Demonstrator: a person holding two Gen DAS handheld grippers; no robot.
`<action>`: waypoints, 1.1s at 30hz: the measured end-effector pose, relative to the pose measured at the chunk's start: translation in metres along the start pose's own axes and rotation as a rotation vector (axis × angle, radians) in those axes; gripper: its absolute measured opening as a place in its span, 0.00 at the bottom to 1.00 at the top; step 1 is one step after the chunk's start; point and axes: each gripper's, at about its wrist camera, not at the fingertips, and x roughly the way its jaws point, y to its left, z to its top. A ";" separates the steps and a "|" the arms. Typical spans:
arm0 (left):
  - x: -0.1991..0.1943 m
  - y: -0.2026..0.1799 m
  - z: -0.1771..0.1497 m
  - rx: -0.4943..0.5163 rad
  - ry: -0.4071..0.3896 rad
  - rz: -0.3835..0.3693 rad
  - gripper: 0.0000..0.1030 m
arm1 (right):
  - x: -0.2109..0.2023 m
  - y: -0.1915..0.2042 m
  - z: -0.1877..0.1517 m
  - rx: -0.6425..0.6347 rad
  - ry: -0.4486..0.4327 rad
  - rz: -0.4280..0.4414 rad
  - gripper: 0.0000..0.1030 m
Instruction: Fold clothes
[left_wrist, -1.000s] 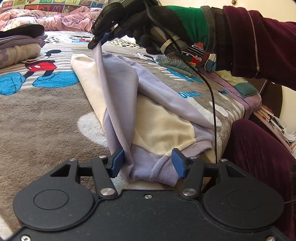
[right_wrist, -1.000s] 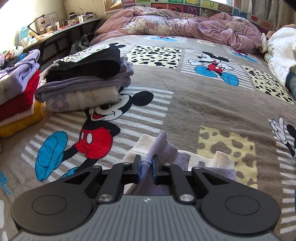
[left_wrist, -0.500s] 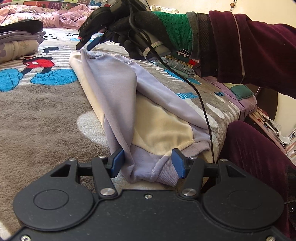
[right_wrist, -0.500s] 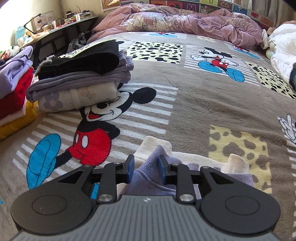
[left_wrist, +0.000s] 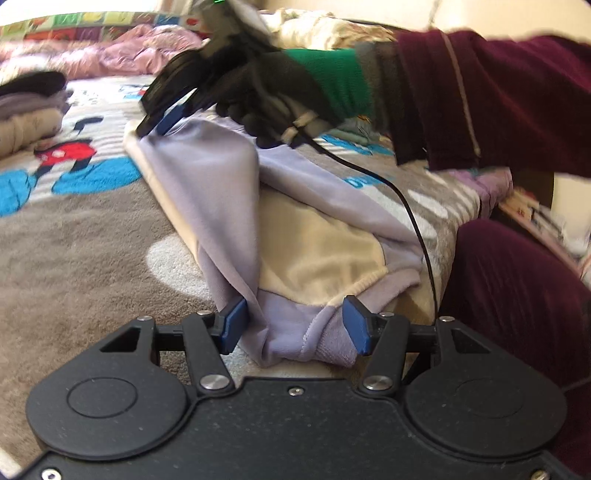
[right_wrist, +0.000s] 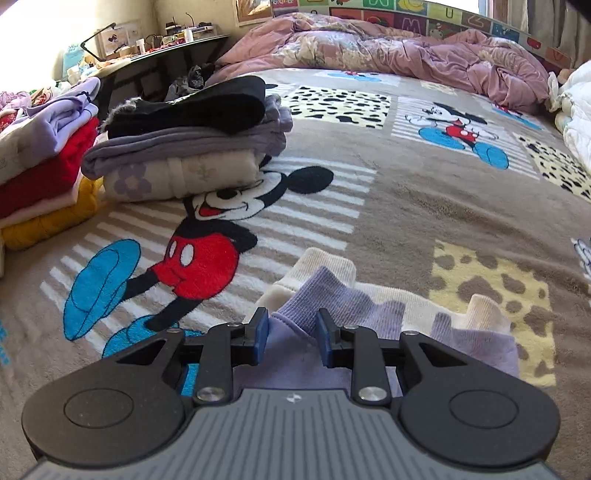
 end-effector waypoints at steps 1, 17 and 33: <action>0.001 -0.002 -0.001 0.027 0.007 0.002 0.53 | 0.004 0.002 -0.002 -0.009 0.004 -0.007 0.28; 0.000 0.002 0.001 0.031 0.021 -0.007 0.54 | -0.068 0.017 -0.036 -0.108 -0.131 0.093 0.30; -0.009 -0.007 0.001 0.066 0.040 0.032 0.59 | -0.138 0.029 -0.123 -0.082 -0.206 0.079 0.30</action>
